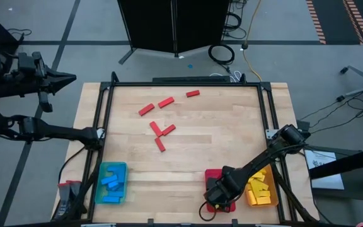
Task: Sort blocks
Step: Put the red block into the red bin
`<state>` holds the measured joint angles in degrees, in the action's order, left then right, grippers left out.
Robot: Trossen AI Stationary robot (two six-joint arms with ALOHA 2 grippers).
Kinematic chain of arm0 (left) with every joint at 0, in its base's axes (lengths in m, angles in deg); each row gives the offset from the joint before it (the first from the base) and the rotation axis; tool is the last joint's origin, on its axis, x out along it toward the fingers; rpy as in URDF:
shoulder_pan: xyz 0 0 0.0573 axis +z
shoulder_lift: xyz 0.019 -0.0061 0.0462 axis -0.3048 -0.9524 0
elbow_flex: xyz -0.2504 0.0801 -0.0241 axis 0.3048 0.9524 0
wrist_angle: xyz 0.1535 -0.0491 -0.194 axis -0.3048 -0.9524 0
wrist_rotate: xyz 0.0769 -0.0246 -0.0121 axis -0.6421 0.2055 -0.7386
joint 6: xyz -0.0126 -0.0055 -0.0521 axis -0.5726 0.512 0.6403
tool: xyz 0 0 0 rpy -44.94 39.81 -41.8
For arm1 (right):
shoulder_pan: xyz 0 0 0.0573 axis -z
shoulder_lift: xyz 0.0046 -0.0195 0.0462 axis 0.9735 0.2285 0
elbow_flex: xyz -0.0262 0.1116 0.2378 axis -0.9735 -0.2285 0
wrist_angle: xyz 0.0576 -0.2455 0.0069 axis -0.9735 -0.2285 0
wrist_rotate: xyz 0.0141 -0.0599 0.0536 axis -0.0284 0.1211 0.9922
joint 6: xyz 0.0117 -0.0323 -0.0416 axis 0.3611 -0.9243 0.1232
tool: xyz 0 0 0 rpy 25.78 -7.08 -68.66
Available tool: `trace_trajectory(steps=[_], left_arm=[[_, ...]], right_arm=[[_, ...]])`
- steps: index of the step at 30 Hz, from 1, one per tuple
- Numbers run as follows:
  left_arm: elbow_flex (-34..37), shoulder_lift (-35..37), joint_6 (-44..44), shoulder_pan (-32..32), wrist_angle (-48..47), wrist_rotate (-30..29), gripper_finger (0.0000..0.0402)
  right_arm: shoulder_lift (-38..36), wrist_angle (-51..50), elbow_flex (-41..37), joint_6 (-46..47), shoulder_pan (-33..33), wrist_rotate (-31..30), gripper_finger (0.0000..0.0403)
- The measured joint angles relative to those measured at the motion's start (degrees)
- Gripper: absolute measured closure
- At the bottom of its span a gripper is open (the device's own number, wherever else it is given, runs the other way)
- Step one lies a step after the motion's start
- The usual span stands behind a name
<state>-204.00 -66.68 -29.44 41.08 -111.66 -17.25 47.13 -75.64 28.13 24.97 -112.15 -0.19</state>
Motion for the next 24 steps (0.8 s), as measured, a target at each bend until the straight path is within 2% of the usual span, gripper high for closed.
trace_trajectory(steps=[3, 6, 11, 13, 16, 20, 22, 24], left_arm=[[0.0, 0.0, 0.1, 0.0, 0.0, 0.0, 0.0385], [0.0, 0.0, 0.1, 0.0, 0.0, 0.0, 0.0385], [0.0, 0.0, 0.1, 0.0, 0.0, -0.1, 0.0385], [0.0, 0.0, 0.1, 0.0, 0.0, -0.2, 0.0385], [0.0, 0.0, 0.1, 0.0, 0.0, -0.2, 0.0385], [0.0, 0.0, 0.1, 0.0, 0.0, -0.4, 0.0385], [0.0, 0.0, 0.1, 0.0, 0.0, -0.4, 0.0385], [0.0, 0.0, 0.1, 0.0, 0.0, -0.5, 0.0385]], right_arm=[[-0.1, 0.0, 0.0, -0.5, 0.2, -0.1, 0.0056], [-1.4, 0.0, 0.0, -2.2, 0.4, -0.5, 0.0056], [-8.1, -6.1, 0.0, -7.9, 2.6, -2.6, 0.0064], [-12.7, -11.0, 0.1, -11.3, 4.9, -7.3, 0.0065], [-19.4, -16.6, 0.1, -16.6, 10.2, -18.5, 0.0065], [-26.0, -15.4, 0.1, -22.7, 21.3, -35.2, 0.0065], [-27.3, -11.4, 0.1, -27.4, 28.4, -38.2, 0.0065], [-27.5, -6.1, 0.1, -35.7, 35.3, -37.7, 0.0065]])
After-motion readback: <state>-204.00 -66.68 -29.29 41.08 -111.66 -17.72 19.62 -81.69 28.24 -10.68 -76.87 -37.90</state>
